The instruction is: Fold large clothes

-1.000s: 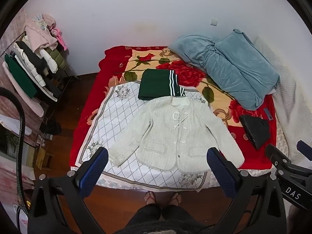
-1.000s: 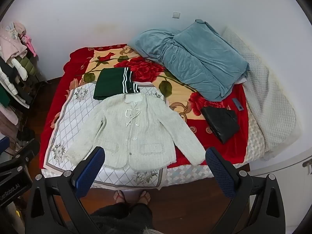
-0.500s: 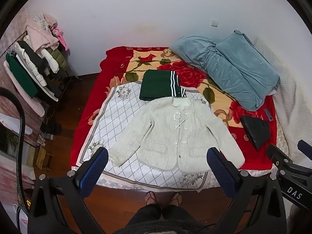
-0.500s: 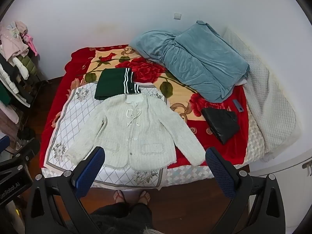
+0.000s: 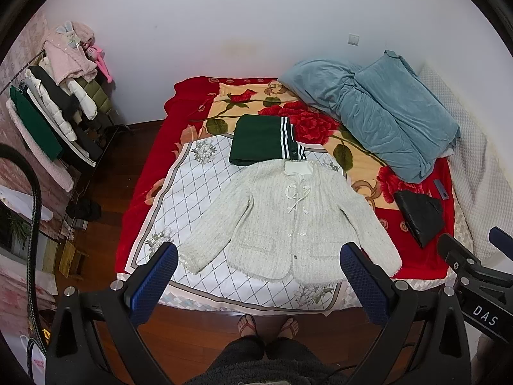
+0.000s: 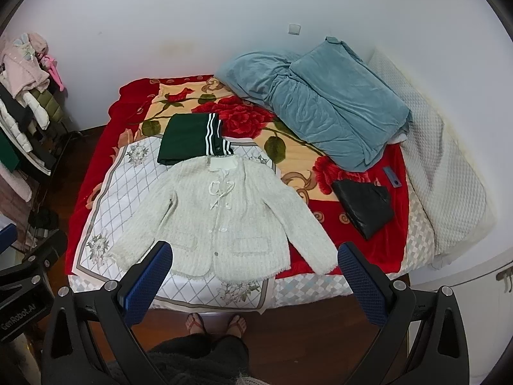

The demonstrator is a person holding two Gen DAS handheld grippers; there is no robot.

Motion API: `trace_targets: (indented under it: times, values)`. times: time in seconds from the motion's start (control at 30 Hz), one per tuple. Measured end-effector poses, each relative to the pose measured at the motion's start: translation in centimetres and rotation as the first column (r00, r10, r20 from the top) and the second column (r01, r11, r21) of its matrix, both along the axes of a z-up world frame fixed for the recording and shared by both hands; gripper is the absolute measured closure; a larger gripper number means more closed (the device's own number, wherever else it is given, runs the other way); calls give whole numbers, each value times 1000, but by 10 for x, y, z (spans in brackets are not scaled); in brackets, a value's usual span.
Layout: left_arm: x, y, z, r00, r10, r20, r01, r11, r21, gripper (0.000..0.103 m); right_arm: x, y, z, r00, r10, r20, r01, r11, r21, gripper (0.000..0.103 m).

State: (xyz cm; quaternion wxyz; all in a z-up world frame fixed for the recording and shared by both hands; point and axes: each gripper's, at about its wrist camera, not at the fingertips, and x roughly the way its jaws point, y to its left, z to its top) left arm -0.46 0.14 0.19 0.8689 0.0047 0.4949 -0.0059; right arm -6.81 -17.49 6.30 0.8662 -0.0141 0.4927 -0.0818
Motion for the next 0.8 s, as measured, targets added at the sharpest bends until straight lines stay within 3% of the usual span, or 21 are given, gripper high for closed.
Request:
trace_targets:
  times: [0.8]
  values:
    - [3, -3, 12, 1000, -1, 1, 1, 1000, -9, 0, 1, 4, 19, 1000, 11, 14, -11, 1000, -17, 0]
